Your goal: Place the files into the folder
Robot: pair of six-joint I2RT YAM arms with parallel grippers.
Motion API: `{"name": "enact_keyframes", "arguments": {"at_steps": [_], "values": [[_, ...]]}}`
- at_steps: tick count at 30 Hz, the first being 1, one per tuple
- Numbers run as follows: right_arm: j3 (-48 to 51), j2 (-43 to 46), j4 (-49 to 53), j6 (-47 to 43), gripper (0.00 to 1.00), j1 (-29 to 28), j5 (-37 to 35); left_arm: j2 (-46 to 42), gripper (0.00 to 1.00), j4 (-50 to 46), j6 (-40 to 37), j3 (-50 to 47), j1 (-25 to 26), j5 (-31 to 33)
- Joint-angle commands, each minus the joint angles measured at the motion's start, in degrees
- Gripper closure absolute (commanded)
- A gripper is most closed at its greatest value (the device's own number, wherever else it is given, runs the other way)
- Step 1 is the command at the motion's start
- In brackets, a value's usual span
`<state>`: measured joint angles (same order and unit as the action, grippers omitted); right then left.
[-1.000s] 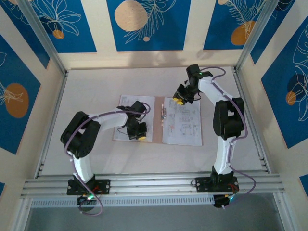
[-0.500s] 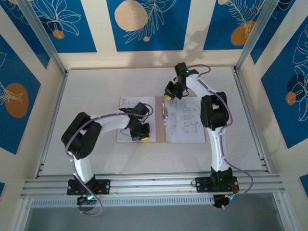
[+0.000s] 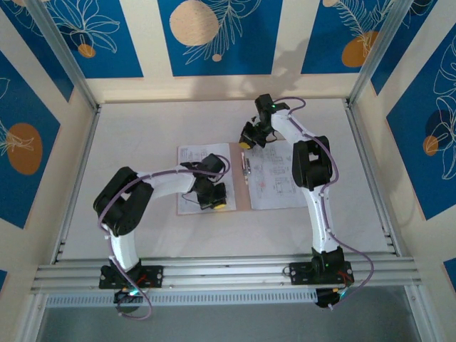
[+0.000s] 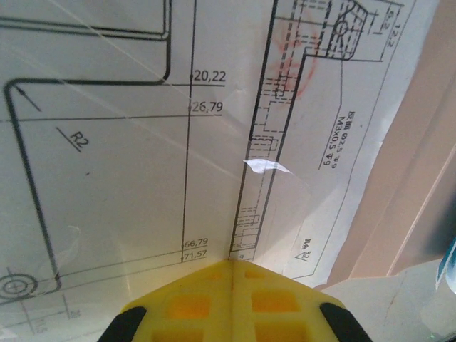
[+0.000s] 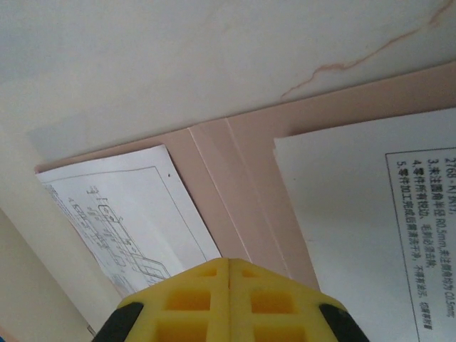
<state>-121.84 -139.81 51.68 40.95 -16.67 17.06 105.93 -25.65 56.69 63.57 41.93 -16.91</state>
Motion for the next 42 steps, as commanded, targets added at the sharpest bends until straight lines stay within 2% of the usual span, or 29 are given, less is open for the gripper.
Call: {"name": "enact_keyframes", "arguments": {"at_steps": [1, 19, 27, 37, 42], "values": [[0.7, 0.2, 2.3, -2.1, 0.94, -0.5, 2.9, 1.9, 0.97, 0.2, 1.3, -1.0, 0.7, 0.0], [4.0, 1.1, 1.8, -3.3, 0.94, -0.2, 3.8, 1.9, 0.97, 0.0, 1.6, -0.6, 1.1, 0.6], [8.0, 6.3, -0.4, -2.5, 0.95, -0.2, 6.7, 2.3, 0.97, -0.2, 2.6, -0.5, 1.1, 1.3], [19.6, 15.1, -4.2, -1.9, 0.96, -0.6, 13.8, 3.0, 0.97, 0.2, 4.6, -0.5, 1.1, 1.4], [27.8, 20.9, -6.8, -1.2, 0.97, -1.0, 14.8, 3.4, 0.97, 0.8, 5.2, -0.5, 1.2, 1.2]]}}
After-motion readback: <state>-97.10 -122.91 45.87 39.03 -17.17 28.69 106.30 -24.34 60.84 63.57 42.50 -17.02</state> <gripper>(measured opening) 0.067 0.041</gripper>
